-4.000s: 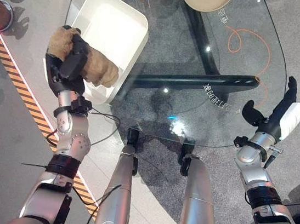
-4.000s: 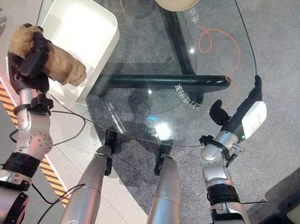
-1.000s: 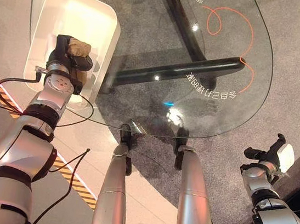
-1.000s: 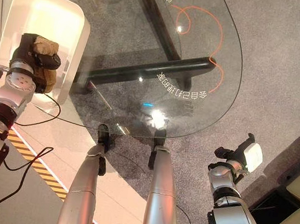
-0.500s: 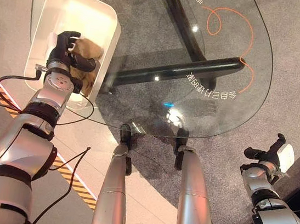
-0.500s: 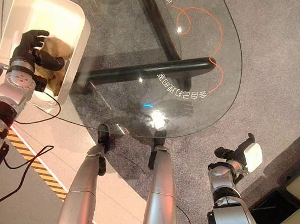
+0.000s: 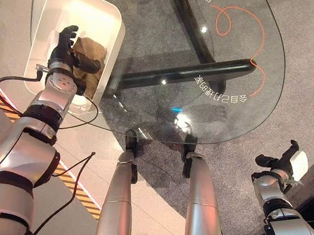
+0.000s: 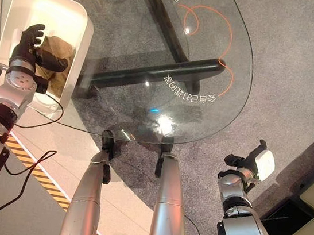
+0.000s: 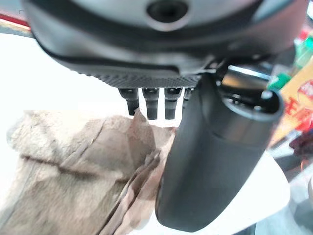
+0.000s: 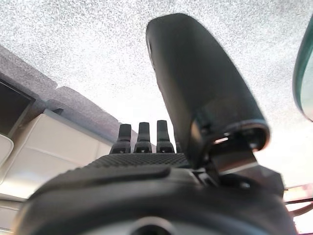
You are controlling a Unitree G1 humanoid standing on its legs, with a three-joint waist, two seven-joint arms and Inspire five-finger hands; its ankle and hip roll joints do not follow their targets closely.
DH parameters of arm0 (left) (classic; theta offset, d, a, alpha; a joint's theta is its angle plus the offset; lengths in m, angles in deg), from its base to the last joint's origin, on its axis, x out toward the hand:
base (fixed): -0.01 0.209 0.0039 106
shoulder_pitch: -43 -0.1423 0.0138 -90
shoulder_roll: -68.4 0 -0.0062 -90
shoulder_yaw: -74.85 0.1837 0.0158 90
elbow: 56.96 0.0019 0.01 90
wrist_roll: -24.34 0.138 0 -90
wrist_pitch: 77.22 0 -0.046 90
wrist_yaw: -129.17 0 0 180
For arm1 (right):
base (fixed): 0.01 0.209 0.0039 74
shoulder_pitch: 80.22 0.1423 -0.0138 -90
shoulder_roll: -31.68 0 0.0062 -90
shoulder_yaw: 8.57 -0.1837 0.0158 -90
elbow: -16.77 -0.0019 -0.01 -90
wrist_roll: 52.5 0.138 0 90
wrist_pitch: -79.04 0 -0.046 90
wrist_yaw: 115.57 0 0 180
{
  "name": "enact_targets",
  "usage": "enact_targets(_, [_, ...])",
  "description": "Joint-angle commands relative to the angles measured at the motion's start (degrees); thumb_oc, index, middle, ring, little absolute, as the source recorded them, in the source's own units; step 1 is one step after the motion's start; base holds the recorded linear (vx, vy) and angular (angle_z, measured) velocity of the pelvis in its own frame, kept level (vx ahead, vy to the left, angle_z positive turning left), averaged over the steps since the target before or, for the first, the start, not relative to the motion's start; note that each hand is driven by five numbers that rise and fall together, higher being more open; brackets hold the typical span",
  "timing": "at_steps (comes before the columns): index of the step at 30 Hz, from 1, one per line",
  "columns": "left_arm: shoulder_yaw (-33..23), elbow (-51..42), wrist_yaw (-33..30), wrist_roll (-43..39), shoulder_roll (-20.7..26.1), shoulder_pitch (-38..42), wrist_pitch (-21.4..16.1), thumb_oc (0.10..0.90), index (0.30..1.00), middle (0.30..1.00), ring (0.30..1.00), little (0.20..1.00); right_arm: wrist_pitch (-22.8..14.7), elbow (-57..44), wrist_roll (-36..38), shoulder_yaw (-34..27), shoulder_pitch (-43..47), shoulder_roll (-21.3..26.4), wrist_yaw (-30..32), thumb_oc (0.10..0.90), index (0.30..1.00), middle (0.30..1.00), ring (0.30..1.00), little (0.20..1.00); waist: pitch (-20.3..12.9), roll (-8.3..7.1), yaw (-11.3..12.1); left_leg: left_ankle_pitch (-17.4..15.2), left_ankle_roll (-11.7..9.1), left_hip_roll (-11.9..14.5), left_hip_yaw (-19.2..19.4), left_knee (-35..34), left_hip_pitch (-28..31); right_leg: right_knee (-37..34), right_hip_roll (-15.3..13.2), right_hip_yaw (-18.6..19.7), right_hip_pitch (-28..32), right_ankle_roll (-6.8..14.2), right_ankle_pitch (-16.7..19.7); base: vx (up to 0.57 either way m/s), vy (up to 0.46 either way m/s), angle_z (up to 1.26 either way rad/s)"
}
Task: Wipe the table with a cloth and put it in the basket.
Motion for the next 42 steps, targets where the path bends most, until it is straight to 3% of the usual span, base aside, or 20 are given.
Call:
enact_targets(1, [-6.1,-2.9,-9.0,-3.1,6.8,2.2,-8.0,0.800,0.900,0.900,0.900,0.900,-1.0,-0.2,2.8,-0.6,-5.4,1.0,3.4,0.800,0.900,0.900,0.900,0.900,-1.5,-0.70,0.8,-5.4,6.8,-3.3,5.9,4.4,2.8,-8.9,4.7,1.6,5.8,-0.3,4.0,-0.01,-0.044,0.02])
enact_targets(6, [-9.5,-4.2,-11.5,-5.0,7.0,-0.3,-12.8,0.800,0.900,0.900,0.900,0.900,-1.3,-0.2,3.0,-1.0,-6.4,0.5,3.7,0.800,0.900,0.900,0.900,0.900,-1.5,-0.97,1.3,-4.0,6.1,-3.6,5.9,0.9,6.6,-12.3,4.4,1.1,9.8,0.2,5.2,-0.02,-0.030,-0.01])
enact_targets(8, [-12.2,-6.2,-13.1,-6.3,7.8,-1.7,-16.1,0.800,0.900,0.900,0.900,0.900,-1.3,0.1,3.3,-2.0,-7.7,0.5,2.9,0.800,0.900,0.900,0.900,0.900,-1.5,-1.01,1.8,-2.3,5.4,-3.7,5.9,-4.1,12.1,-16.5,4.0,0.7,15.1,0.9,6.3,-0.03,-0.064,-0.06])
enact_targets(12, [-15.0,-8.7,-12.5,-8.1,8.3,-4.8,-18.4,0.800,0.900,0.900,0.900,0.900,-1.5,0.2,3.6,-3.5,-9.8,0.2,1.6,0.800,0.900,0.900,0.900,0.900,-1.5,-0.92,2.5,-0.8,4.6,-3.7,5.7,-9.1,18.5,-20.8,3.3,0.0,21.3,1.6,7.3,-0.03,-0.054,-0.04])
enact_targets(16, [-19.2,-10.1,-9.1,-11.3,8.0,-12.2,-18.5,0.800,0.900,0.900,0.900,0.900,-0.7,0.9,4.8,-5.5,-14.2,-0.5,-0.8,0.800,0.900,0.900,0.900,0.900,-6.1,-0.53,3.8,1.0,3.9,-3.7,5.8,-16.5,25.6,-27.0,1.9,-1.4,29.0,2.5,8.2,0.02,-0.040,0.04])
enact_targets(25, [-28.3,-8.7,4.3,-13.2,3.1,-32.5,-13.5,0.800,0.900,0.900,0.900,0.900,0.0,2.1,4.0,-9.8,-23.6,-2.5,-7.2,0.800,0.900,0.900,0.900,0.900,-15.6,0.52,5.5,3.0,2.9,-3.1,5.9,-26.7,37.7,-37.9,0.4,-4.0,43.6,3.6,10.1,0.07,-0.001,0.09])
enact_targets(26, [-28.9,-7.7,6.9,-12.2,1.3,-36.0,-11.4,0.800,0.900,0.900,0.900,0.900,0.4,2.1,3.3,-10.2,-24.9,-3.1,-8.2,0.800,0.900,0.900,0.900,0.900,-17.1,0.45,5.9,2.9,2.8,-3.0,5.9,-27.3,38.9,-39.0,0.3,-4.2,45.4,3.8,10.2,0.10,0.017,0.14])
enact_targets(30, [-28.9,-3.0,11.6,-9.1,-4.7,-45.5,-11.1,0.800,0.900,0.900,0.900,0.900,1.4,3.1,1.1,-11.0,-28.0,-4.4,-10.6,0.800,0.900,0.900,0.900,0.900,-21.3,0.17,6.6,2.0,3.0,-2.7,5.9,-27.9,42.4,-41.6,0.0,-5.2,49.8,4.2,10.7,0.10,0.039,0.10])
enact_targets(36, [-29.1,6.3,16.8,-4.1,-10.5,-53.2,-9.5,0.800,0.900,0.900,0.900,0.900,2.4,4.4,-2.8,-11.0,-29.9,-5.2,-13.2,0.800,0.900,0.900,0.900,0.900,-25.2,-0.50,7.1,0.5,3.2,-2.2,6.3,-28.1,46.3,-44.0,-0.1,-5.0,53.9,4.6,11.3,0.11,0.051,0.04])
enact_targets(42, [-29.0,11.9,19.8,0.3,-15.2,-57.2,-7.0,0.800,0.900,0.900,0.900,0.900,2.2,5.2,-5.0,-11.5,-30.8,-6.2,-16.0,0.800,0.900,0.900,0.900,0.900,-26.7,-1.28,7.3,-0.4,3.4,-1.8,6.8,-28.1,48.1,-44.6,-0.2,-5.2,55.7,4.9,11.3,0.04,0.020,-0.01])
